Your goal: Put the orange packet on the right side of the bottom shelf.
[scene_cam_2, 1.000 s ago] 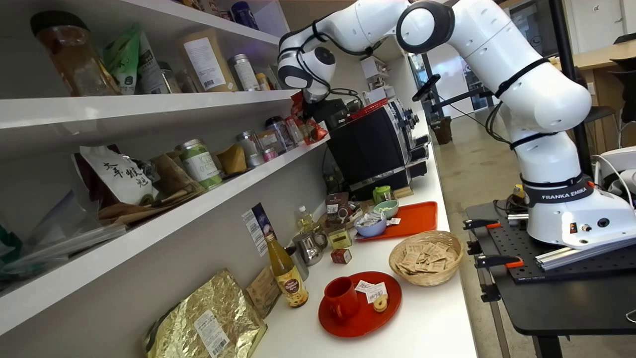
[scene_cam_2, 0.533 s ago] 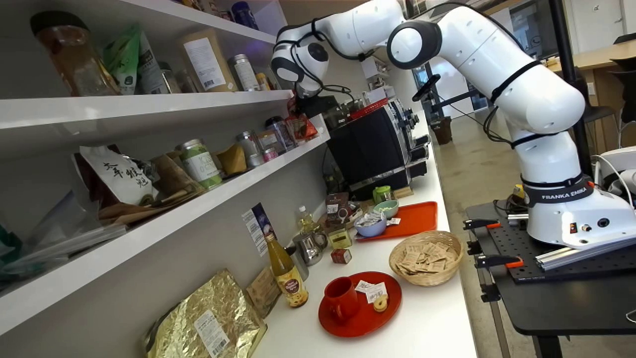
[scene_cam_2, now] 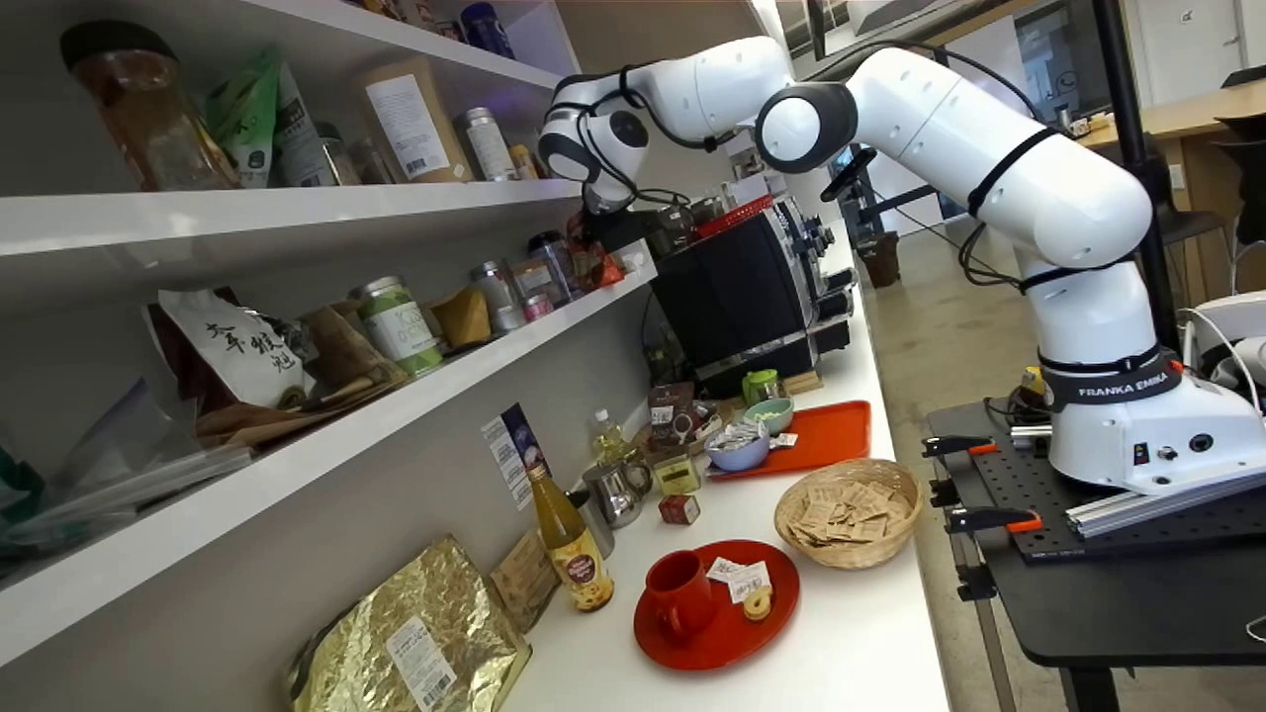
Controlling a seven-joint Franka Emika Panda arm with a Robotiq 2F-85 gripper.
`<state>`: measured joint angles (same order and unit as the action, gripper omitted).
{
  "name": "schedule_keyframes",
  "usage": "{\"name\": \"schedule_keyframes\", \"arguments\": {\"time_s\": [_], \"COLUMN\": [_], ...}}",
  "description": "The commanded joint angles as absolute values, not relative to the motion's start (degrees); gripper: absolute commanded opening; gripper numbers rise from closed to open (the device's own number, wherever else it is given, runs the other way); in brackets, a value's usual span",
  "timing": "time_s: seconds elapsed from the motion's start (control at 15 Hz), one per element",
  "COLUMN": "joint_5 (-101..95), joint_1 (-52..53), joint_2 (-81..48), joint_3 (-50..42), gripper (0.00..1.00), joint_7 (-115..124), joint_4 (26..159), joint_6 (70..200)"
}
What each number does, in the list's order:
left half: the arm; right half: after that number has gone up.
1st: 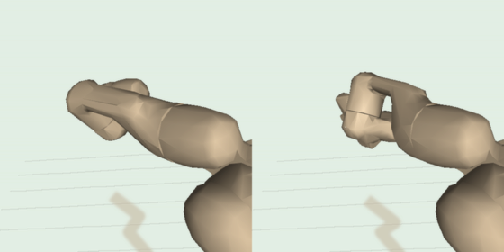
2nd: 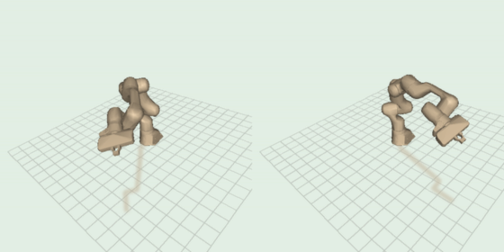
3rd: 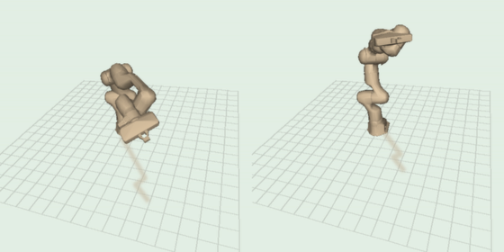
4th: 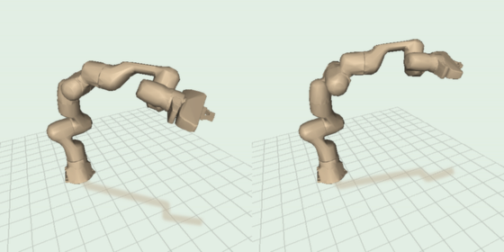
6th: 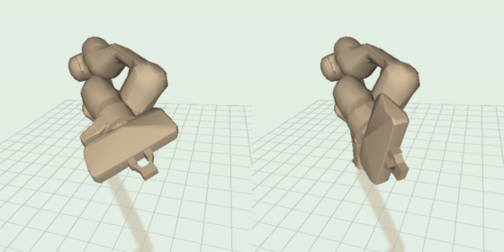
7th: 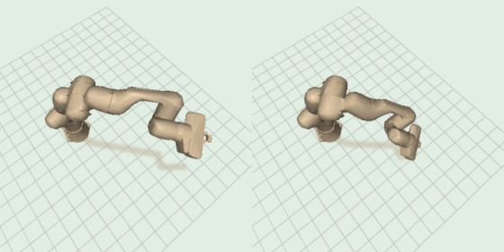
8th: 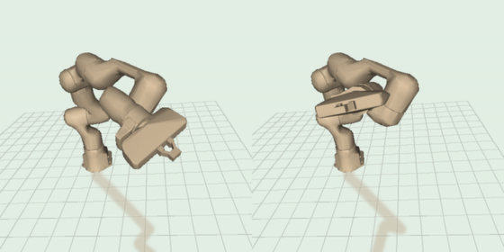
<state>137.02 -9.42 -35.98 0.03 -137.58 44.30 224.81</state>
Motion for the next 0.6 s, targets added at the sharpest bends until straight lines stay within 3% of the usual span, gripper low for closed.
{"name": "schedule_keyframes", "arguments": {"time_s": [0.0,0.53], "joint_5": [138.74,137.67], "joint_1": [-12.26,-13.93], "joint_2": [-39.78,-41.47], "joint_3": [3.59,7.69], "gripper": [0.01,0.01], "joint_7": [-142.06,-144.07], "joint_4": [38.23,35.56], "joint_6": [226.76,227.71]}}
